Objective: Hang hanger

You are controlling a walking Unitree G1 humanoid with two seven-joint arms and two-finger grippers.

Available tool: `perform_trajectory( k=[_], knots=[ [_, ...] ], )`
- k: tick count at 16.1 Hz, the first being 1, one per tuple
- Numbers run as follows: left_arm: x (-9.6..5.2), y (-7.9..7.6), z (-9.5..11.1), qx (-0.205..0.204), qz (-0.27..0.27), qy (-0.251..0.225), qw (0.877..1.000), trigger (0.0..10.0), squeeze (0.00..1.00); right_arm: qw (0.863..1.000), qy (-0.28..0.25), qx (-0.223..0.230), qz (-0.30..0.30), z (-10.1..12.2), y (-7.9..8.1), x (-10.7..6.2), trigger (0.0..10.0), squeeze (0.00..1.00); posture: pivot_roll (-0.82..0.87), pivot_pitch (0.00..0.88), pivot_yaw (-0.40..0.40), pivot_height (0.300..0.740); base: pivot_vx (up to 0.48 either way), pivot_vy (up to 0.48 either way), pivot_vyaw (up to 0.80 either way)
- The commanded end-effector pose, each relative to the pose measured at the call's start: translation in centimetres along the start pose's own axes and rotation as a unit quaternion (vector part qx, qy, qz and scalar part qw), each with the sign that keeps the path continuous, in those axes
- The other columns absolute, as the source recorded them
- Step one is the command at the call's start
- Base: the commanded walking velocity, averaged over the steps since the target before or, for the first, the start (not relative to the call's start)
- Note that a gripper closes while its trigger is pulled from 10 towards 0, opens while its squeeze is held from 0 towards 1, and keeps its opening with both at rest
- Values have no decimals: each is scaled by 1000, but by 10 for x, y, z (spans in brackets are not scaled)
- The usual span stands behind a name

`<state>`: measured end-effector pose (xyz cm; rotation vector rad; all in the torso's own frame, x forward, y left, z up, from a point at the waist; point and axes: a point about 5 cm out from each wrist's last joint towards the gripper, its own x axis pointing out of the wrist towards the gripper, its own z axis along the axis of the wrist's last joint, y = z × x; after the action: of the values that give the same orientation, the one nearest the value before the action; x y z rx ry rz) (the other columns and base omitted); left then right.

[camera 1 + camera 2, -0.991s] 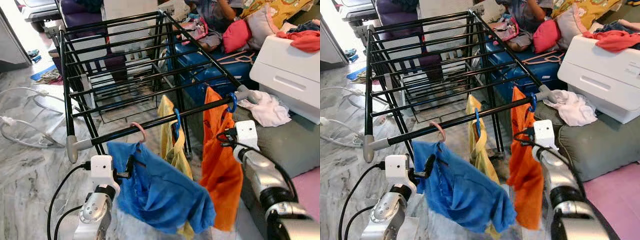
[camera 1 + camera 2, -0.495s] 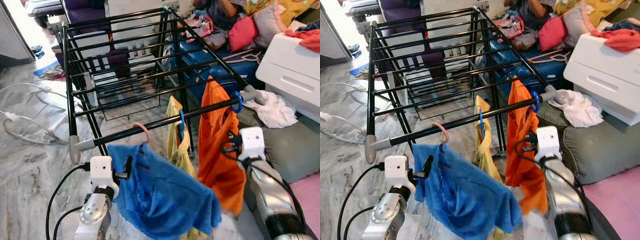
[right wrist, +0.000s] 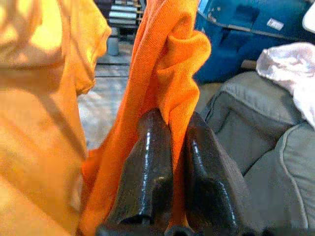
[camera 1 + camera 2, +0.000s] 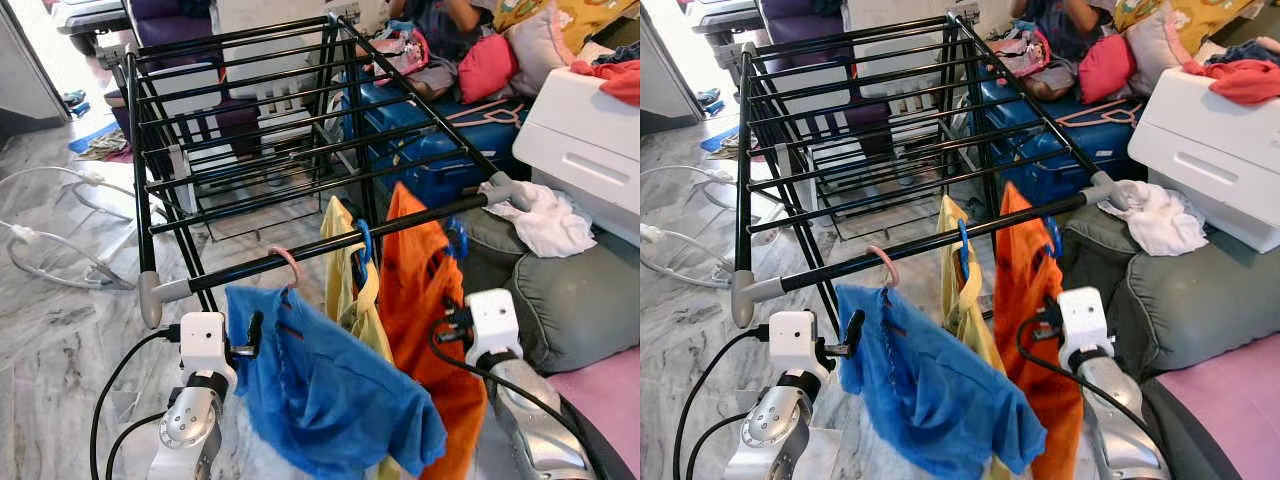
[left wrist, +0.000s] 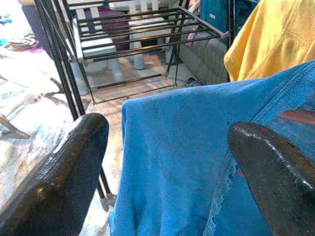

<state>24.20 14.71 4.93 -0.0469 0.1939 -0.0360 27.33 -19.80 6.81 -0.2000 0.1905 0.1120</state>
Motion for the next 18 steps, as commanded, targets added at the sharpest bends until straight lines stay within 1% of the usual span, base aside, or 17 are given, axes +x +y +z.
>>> perform_trajectory(
  k=[1, 6, 18],
  knots=[
    [0, 2, 1, 8, 1, 0, 1000, 10000, 0, 1000, -21, -4, 0, 13, 1, 3, 10000, 0, -155, 0, 92, 740, -274, 0, 0],
    [-1, 0, 1, 4, 3, 1, 1000, 10000, 0, 1000, -12, -8, -3, 12, -2, 0, 10000, 0, -160, 0, 87, 740, -359, 0, 0],
    [1, 2, 2, 4, 7, 1, 1000, 10000, 0, 1000, -8, -3, -7, 15, 4, 5, 10000, 0, -156, 0, 87, 740, -415, 0, 0]
  ],
)
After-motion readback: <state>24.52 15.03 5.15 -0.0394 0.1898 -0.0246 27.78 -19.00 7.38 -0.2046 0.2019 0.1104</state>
